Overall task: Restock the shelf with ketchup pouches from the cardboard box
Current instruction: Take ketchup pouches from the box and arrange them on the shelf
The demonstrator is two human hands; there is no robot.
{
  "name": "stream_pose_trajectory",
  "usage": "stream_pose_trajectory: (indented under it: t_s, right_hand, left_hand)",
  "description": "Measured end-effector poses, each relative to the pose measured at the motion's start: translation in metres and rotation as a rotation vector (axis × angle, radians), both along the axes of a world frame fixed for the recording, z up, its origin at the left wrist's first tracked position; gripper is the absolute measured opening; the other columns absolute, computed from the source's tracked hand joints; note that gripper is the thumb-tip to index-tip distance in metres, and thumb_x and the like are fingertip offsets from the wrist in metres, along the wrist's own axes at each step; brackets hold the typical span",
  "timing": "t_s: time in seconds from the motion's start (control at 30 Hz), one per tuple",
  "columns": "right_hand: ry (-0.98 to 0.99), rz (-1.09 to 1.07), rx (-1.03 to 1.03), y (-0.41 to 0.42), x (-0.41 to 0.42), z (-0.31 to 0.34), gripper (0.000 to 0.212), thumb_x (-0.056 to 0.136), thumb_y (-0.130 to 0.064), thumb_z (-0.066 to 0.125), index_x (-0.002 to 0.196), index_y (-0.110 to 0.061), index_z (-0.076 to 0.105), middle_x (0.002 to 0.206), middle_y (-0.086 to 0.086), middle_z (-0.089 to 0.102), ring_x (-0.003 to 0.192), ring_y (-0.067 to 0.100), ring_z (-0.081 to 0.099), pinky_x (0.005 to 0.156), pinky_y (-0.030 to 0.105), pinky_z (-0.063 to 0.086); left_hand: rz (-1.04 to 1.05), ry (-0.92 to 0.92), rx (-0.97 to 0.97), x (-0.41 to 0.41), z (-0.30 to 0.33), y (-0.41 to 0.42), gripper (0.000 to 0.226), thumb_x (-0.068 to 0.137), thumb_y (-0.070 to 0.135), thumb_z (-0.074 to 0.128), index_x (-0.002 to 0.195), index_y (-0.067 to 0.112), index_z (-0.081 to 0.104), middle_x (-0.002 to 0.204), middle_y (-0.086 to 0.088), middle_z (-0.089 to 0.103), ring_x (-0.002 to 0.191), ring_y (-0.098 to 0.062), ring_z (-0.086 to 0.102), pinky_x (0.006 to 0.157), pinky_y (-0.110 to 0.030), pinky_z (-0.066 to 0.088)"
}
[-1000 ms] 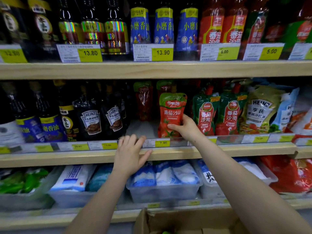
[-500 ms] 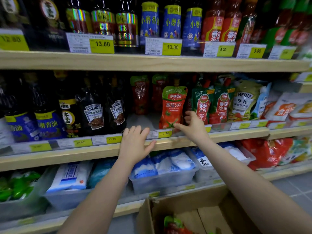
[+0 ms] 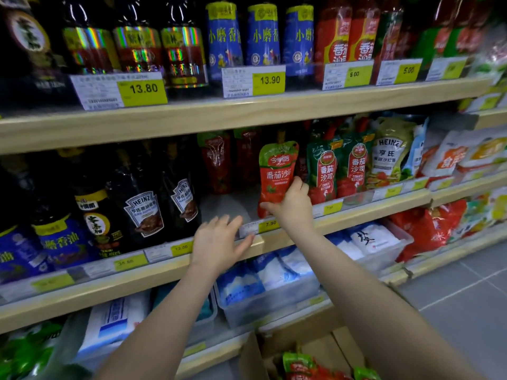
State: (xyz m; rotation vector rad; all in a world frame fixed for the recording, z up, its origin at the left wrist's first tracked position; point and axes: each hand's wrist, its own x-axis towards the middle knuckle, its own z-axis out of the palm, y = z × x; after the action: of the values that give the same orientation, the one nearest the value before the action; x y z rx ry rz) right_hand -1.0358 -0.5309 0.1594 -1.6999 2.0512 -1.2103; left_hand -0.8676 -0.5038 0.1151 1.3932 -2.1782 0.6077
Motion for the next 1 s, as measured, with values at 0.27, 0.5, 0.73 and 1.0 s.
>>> stream_pose_trajectory:
  t_s: [0.27,0.5,0.73,1.0]
  right_hand:
    - [0.021,0.042,-0.003,-0.030,0.010,0.000,0.073,0.070,-0.031,0.078,0.121,-0.002,0.035,0.122,0.019,0.047,0.105,0.040,0.055,0.081,0.044,0.047]
    - [0.034,0.023,0.043,-0.046,0.013,0.002,0.070,0.074,-0.034,0.074,0.122,-0.002,0.034,0.125,0.018,0.045,0.111,0.037,0.052,0.083,0.045,0.048]
    - [0.052,0.025,0.088,-0.047,0.012,0.003,0.073,0.074,-0.036,0.073,0.124,-0.002,0.032,0.126,0.017,0.044,0.113,0.036,0.052,0.082,0.044,0.048]
    - [0.068,0.364,-0.032,0.008,-0.034,-0.006,0.062,0.089,-0.025,0.058,0.139,-0.002,0.029,0.135,0.018,0.040,0.119,0.032,0.046,0.096,0.035,0.039]
  left_hand:
    - [0.003,0.038,-0.086,0.000,-0.009,-0.003,0.033,0.080,0.053,0.050,0.078,0.021,0.053,0.067,0.001,0.054,0.064,-0.022,0.056,0.055,-0.030,0.040]
    - [0.013,0.051,-0.093,-0.002,-0.007,0.000,0.030,0.079,0.050,0.052,0.079,0.020,0.055,0.069,0.001,0.056,0.065,-0.021,0.056,0.057,-0.030,0.042]
    - [0.041,0.024,-0.082,-0.004,-0.005,0.002,0.028,0.079,0.048,0.055,0.079,0.021,0.053,0.070,0.001,0.055,0.065,-0.021,0.056,0.058,-0.029,0.040]
    - [-0.039,0.349,-0.020,-0.018,-0.028,0.030,0.039,0.083,0.037,0.054,0.114,0.015,0.060,0.115,-0.006,0.058,0.109,-0.025,0.052,0.096,-0.041,0.038]
